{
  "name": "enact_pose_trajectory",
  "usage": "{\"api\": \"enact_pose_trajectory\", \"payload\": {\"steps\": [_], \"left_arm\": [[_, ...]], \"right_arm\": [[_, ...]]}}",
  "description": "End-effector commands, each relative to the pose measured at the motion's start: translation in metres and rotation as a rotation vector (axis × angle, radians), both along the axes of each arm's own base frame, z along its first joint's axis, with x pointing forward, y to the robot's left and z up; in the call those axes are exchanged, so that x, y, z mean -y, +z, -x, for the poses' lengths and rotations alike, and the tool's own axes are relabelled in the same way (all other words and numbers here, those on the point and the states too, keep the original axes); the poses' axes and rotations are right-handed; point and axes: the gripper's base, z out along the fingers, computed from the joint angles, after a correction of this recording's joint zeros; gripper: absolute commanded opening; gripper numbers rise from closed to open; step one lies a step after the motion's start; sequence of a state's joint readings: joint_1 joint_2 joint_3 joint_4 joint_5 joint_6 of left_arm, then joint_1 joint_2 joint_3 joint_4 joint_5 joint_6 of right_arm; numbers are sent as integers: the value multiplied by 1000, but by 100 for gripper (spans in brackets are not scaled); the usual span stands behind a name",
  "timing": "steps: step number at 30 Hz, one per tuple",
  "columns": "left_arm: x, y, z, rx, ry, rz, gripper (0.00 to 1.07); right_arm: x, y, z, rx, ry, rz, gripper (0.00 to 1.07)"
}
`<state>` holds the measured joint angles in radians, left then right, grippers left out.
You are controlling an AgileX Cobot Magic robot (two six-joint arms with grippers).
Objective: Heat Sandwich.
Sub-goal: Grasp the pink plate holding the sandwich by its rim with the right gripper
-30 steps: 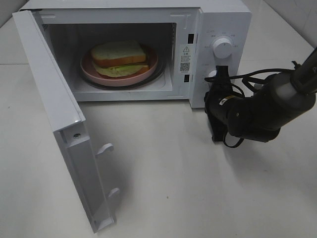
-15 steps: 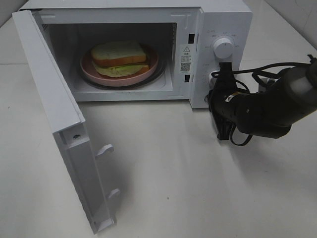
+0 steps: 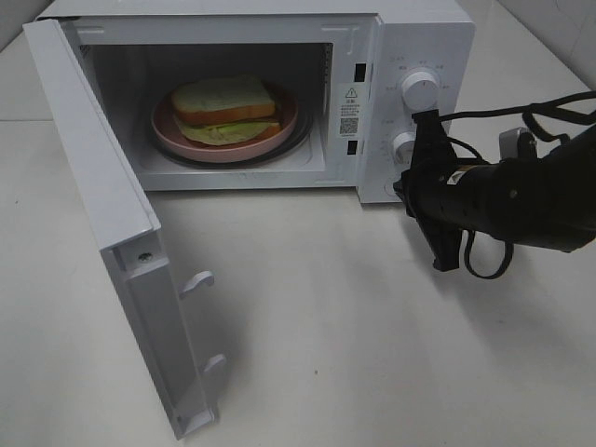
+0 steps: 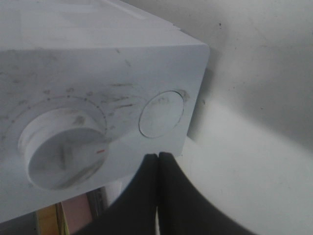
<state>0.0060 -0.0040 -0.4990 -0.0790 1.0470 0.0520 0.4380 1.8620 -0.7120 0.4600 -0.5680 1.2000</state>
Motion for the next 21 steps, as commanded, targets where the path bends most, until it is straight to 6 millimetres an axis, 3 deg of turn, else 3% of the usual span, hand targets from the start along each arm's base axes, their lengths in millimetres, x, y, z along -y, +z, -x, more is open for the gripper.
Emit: {"api": "enact_pose_trajectory", "payload": {"steps": [1, 21], "left_arm": [[0, -1, 1, 17, 3, 9, 100], [0, -1, 1, 17, 3, 9, 100]], "right_arm": [[2, 9, 9, -24, 67, 52, 0], [1, 55, 47, -93, 569, 382, 2]]}}
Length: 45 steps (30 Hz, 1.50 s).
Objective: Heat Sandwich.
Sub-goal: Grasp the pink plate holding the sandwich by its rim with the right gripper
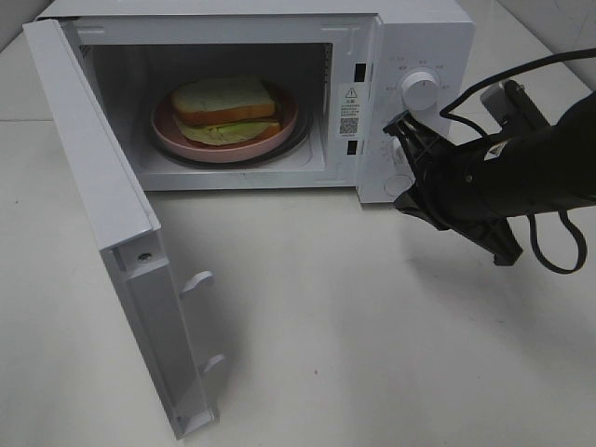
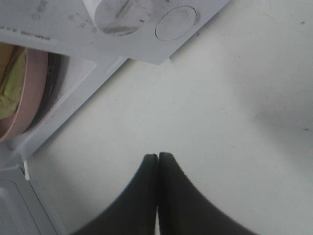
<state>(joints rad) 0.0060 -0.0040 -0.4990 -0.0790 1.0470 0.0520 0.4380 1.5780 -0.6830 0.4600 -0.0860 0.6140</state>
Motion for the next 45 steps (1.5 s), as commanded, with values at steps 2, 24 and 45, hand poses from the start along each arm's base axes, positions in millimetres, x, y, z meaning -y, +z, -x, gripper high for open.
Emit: {"api": "enact_pose_trajectory", "payload": {"steps": [2, 24, 45], "left_arm": [[0, -1, 1, 17, 3, 9, 100], [0, -1, 1, 17, 3, 9, 100], [0, -1, 1, 17, 3, 9, 100]], "right_arm": [[1, 5, 8, -13, 115, 67, 2], [-2, 44, 8, -168, 685, 465, 4], [-1, 59, 5, 81, 1486, 870, 5]]}}
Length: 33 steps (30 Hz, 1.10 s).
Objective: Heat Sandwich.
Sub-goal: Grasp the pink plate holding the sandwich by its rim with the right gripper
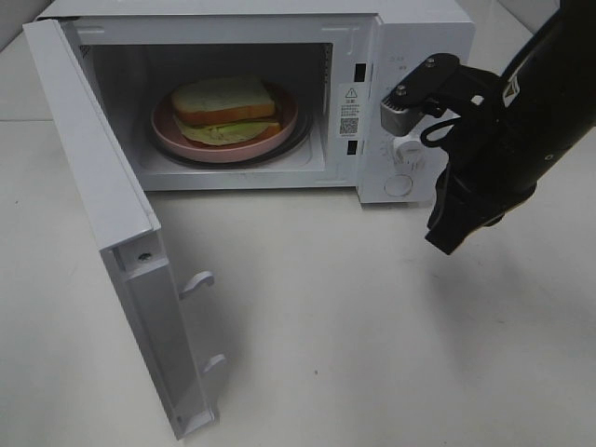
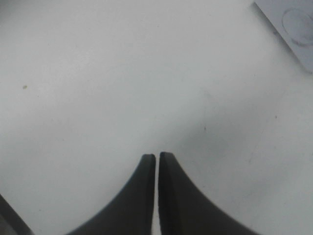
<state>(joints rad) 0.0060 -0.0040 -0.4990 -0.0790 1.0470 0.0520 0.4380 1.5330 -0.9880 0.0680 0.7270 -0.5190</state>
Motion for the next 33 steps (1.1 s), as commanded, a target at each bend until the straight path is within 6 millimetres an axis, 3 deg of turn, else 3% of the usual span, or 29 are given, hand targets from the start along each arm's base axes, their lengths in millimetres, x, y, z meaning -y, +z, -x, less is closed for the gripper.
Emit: {"api": "enact_pose_trajectory", "payload": {"steps": [1, 8, 20, 23, 24, 27, 29, 30, 32, 33], "left_arm": [[0, -1, 1, 17, 3, 9, 100], [0, -1, 1, 17, 3, 9, 100], [0, -1, 1, 17, 3, 9, 100], [0, -1, 1, 17, 3, 9, 100], [0, -1, 1, 17, 3, 9, 100], [0, -1, 1, 17, 3, 9, 100], [0, -1, 1, 17, 3, 9, 100], [0, -1, 1, 17, 3, 9, 100], [0, -1, 1, 17, 3, 9, 100], [0, -1, 1, 17, 3, 9, 100]], "right_arm": [[1, 4, 0, 43, 182, 45, 5], [6, 4, -3, 123, 562, 203, 6], [9, 4, -6, 176, 770, 317, 12], [9, 5, -7, 188, 768, 319, 27], [9, 5, -7, 188, 768, 319, 27], [9, 5, -8, 202, 746, 311, 56], [9, 5, -9, 201, 733, 307, 62], [8, 5, -9, 198, 698, 297, 76], [8, 5, -9, 198, 659, 285, 87], [8, 5, -9, 198, 659, 285, 87]]}}
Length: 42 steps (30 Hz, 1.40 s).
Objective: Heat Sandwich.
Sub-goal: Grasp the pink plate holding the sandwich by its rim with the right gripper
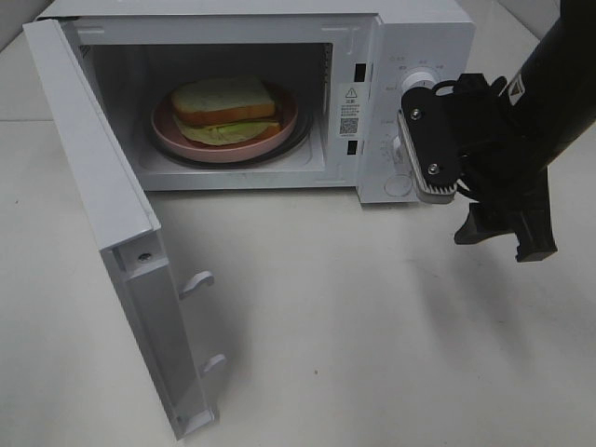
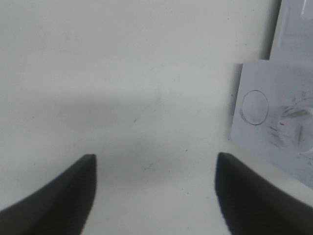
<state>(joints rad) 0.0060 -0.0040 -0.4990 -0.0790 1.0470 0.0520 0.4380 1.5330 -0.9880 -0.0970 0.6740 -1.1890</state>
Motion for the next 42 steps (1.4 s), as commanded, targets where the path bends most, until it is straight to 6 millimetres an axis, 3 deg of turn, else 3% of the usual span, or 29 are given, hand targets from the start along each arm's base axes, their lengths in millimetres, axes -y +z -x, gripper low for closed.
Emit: {"api": "enact_pose_trajectory", "payload": {"steps": [1, 6, 17, 23, 33, 42], "left_arm": [[0, -1, 1, 17, 3, 9, 100], [0, -1, 1, 17, 3, 9, 100], [0, -1, 1, 17, 3, 9, 100], [0, -1, 1, 17, 3, 9, 100], [0, -1, 1, 17, 3, 9, 100], [0, -1, 1, 17, 3, 9, 100]], "right_arm": [[0, 4, 0, 12, -78, -33, 93], [0, 4, -1, 20, -84, -41, 94], [-24, 8, 4, 74, 34, -2, 89], [-47, 18, -5, 100, 71, -20, 87], [-84, 15, -22, 125, 122, -50, 85], [-105, 10, -38, 145, 119, -83, 83]]}}
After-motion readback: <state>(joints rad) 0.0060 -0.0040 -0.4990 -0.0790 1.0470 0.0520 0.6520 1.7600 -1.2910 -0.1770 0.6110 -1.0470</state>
